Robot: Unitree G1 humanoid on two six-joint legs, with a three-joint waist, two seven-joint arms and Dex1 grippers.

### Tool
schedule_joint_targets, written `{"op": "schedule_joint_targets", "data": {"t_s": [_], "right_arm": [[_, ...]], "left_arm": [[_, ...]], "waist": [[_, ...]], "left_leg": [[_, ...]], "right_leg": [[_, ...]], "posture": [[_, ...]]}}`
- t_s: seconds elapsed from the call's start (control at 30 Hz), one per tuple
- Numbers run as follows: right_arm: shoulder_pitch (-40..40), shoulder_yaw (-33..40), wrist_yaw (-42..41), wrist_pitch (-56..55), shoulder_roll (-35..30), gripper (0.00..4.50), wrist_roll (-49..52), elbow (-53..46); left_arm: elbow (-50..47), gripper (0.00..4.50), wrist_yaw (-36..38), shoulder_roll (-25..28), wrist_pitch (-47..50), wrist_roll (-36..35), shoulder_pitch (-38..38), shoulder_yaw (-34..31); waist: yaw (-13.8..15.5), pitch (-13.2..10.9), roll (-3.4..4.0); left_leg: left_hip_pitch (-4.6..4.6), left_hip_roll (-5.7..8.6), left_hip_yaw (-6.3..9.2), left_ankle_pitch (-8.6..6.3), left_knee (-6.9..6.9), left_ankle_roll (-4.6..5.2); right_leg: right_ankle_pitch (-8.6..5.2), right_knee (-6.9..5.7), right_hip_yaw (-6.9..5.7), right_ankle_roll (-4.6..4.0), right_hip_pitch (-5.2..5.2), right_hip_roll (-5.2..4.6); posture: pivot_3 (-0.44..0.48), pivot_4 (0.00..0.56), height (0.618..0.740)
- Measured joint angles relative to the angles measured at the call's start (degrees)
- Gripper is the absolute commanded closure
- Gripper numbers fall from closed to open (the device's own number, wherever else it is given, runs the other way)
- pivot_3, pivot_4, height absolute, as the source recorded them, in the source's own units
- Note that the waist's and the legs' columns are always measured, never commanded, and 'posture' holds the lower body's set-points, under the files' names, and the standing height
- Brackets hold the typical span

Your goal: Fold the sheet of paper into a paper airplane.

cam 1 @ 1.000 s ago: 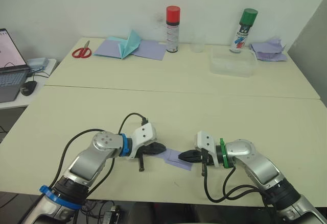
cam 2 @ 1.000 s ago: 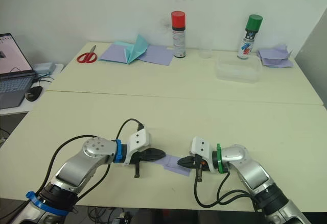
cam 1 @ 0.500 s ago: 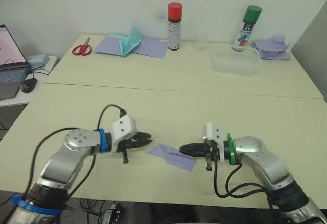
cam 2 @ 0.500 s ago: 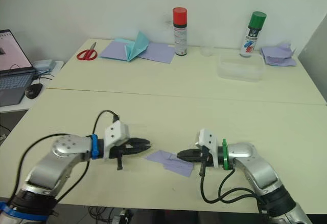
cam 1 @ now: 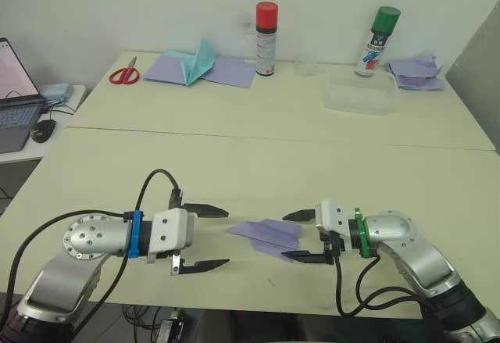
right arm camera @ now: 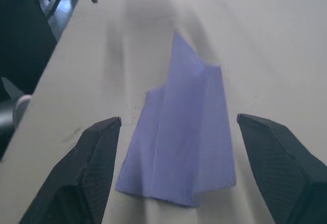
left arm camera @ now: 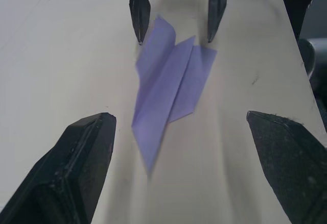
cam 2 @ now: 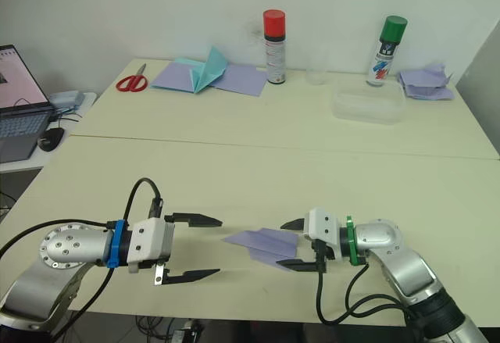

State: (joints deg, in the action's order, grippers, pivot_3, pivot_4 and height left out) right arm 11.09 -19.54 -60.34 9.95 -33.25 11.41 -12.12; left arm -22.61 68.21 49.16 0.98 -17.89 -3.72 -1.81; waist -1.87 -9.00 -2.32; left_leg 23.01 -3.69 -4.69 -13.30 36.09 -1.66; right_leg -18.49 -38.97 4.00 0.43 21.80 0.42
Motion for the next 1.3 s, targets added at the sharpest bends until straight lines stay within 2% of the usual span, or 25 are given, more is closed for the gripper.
{"op": "schedule_joint_targets", "data": {"t_s": [0.17, 0.23, 0.3, 0.43, 0.57, 0.7, 0.93, 1.1, 1.3], "right_arm": [[0.1, -1.2, 3.5, -8.8, 1.4, 0.6, -6.9, 5.9], [0.2, -1.4, 4.1, -11.3, 1.9, 0.95, -8.0, 6.5], [0.3, -1.4, 4.1, -13.0, 2.1, 1.52, -8.1, 7.2], [0.8, -1.2, 3.9, -13.1, 2.1, 2.96, -7.3, 7.6], [0.9, -0.1, 3.6, -7.6, 3.1, 4.47, -4.1, 7.1], [0.3, 3.0, 6.2, 6.0, 5.0, 4.47, 2.1, 3.8], [-1.4, 13.8, 16.2, 26.7, 6.7, 4.47, 11.2, -1.7], [-3.6, 13.5, 20.4, 26.6, 6.6, 4.47, 9.4, -5.3], [-4.9, 11.7, 22.1, 23.1, 8.0, 4.47, 7.1, -4.4]], "left_arm": [[-2.6, 0.01, -2.8, -1.4, -0.1, 0.2, -2.9, 0.0], [-3.2, 0.0, -3.9, -1.6, -0.2, 0.4, -3.2, 0.0], [-3.8, 0.0, -4.7, -1.9, -0.2, 0.5, -3.5, 0.0], [-3.9, 0.0, -5.2, -1.9, -0.2, 0.5, -3.6, 0.0], [-4.0, 0.0, -6.4, -2.0, 0.7, 0.4, -3.8, 0.0], [-5.3, 0.0, -7.8, -2.3, 2.4, -0.1, -4.6, 0.0], [-7.3, 0.0, -11.3, -4.5, 4.7, -2.1, -6.0, -1.4], [-9.6, 0.0, -17.9, -8.9, 10.3, -6.7, -7.6, -5.1], [-13.7, 0.0, -20.9, -9.6, 15.6, -11.1, -11.5, -7.0]], "waist": [[0.0, 0.0, -0.01], [0.0, 0.0, 0.0], [0.0, 0.0, 0.0], [0.0, 0.0, 0.0], [0.0, 0.0, 0.0], [0.0, 0.0, 0.0], [0.0, 0.0, 0.0], [0.0, 0.0, -0.01], [-0.1, 0.0, -0.02]], "left_leg": [[0.01, 0.02, -0.01, 0.0, 0.0, 0.0], [-0.02, 0.0, 0.0, 0.0, 0.0, 0.0], [-0.02, 0.0, -0.01, 0.0, 0.0, 0.0], [-0.03, 0.01, -0.01, 0.0, 0.0, 0.0], [-0.03, 0.0, -0.01, 0.0, 0.0, 0.0], [-0.03, 0.0, 0.01, 0.0, 0.0, 0.0], [-0.03, 0.0, 0.03, 0.0, 0.0, 0.0], [-0.02, 0.01, 0.04, 0.0, -0.01, 0.0], [-0.08, 0.01, 0.03, 0.01, 0.01, -0.01]], "right_leg": [[0.0, 0.0, 0.01, 0.0, -0.01, 0.0], [0.0, -0.02, 0.0, 0.0, -0.02, 0.0], [0.01, -0.03, 0.0, -0.01, -0.02, 0.01], [0.02, -0.03, 0.01, -0.03, -0.04, 0.0], [0.15, -0.03, 0.0, -0.25, -0.04, 0.0], [0.15, -0.05, 0.0, -0.27, -0.05, 0.0], [0.15, -0.05, -0.02, -0.26, -0.05, 0.0], [0.01, -0.04, -0.02, 0.0, -0.05, 0.0], [0.01, -0.05, 0.0, 0.01, -0.09, 0.0]], "posture": [[0.0, 0.15, 0.74], [0.0, 0.15, 0.74], [0.0, 0.15, 0.74], [0.0, 0.15, 0.74], [0.0, 0.15, 0.74], [0.0, 0.15, 0.74], [0.0, 0.15, 0.74], [0.0, 0.15, 0.74], [0.0, 0.15, 0.74]]}}
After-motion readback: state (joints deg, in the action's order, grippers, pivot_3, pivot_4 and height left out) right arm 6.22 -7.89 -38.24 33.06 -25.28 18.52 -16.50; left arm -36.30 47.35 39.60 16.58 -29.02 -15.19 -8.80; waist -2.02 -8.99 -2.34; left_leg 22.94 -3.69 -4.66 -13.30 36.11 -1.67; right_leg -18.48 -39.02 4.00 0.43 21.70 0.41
